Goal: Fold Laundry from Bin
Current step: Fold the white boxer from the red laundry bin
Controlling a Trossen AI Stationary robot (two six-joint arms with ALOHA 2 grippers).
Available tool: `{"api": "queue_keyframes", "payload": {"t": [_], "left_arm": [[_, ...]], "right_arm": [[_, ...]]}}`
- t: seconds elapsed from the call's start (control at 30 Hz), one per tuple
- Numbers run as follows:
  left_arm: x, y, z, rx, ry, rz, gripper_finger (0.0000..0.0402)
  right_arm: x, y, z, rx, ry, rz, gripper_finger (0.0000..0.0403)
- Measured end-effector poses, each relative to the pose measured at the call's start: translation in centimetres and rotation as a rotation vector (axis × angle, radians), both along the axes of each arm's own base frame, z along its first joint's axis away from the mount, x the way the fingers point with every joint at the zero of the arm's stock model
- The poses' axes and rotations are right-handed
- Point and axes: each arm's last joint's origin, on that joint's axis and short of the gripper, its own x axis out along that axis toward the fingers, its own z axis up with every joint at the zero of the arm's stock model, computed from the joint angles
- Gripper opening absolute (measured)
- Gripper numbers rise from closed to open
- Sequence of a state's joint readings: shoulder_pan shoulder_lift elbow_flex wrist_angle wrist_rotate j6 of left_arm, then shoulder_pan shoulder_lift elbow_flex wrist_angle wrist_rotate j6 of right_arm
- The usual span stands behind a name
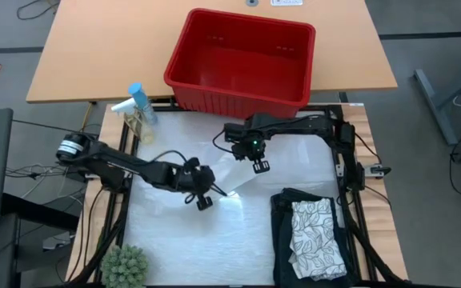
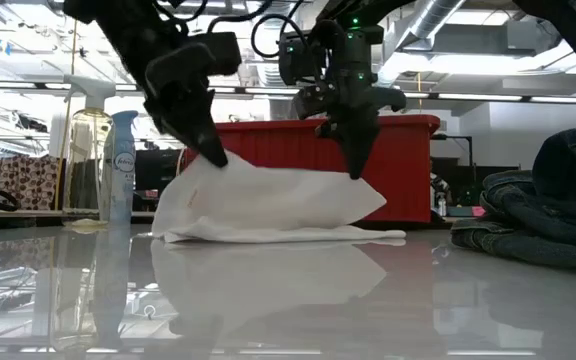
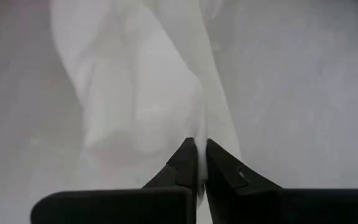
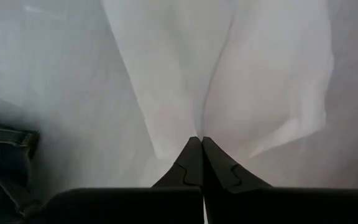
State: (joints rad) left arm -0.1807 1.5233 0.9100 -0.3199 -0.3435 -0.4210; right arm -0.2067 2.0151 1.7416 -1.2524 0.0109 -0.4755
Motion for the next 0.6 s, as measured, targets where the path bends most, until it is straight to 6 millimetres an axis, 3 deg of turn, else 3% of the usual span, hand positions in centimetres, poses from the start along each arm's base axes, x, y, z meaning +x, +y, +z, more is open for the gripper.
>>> {"api": "queue_keyframes", "payload": {"t": [0.27, 0.6], "left_arm": [[0.3, -1.8, -1.8, -0.023, 0.041, 0.003, 0.0000], [0.1, -2.5, -1.8, -0.025, 0.054, -0.036, 0.0000]], "right_arm": [[0.1, 1.8, -0.3, 0.069, 0.007, 0.034, 0.0016], [-0.9, 3.9, -3.6, 0.107, 0.100, 0.072, 0.0016]]}}
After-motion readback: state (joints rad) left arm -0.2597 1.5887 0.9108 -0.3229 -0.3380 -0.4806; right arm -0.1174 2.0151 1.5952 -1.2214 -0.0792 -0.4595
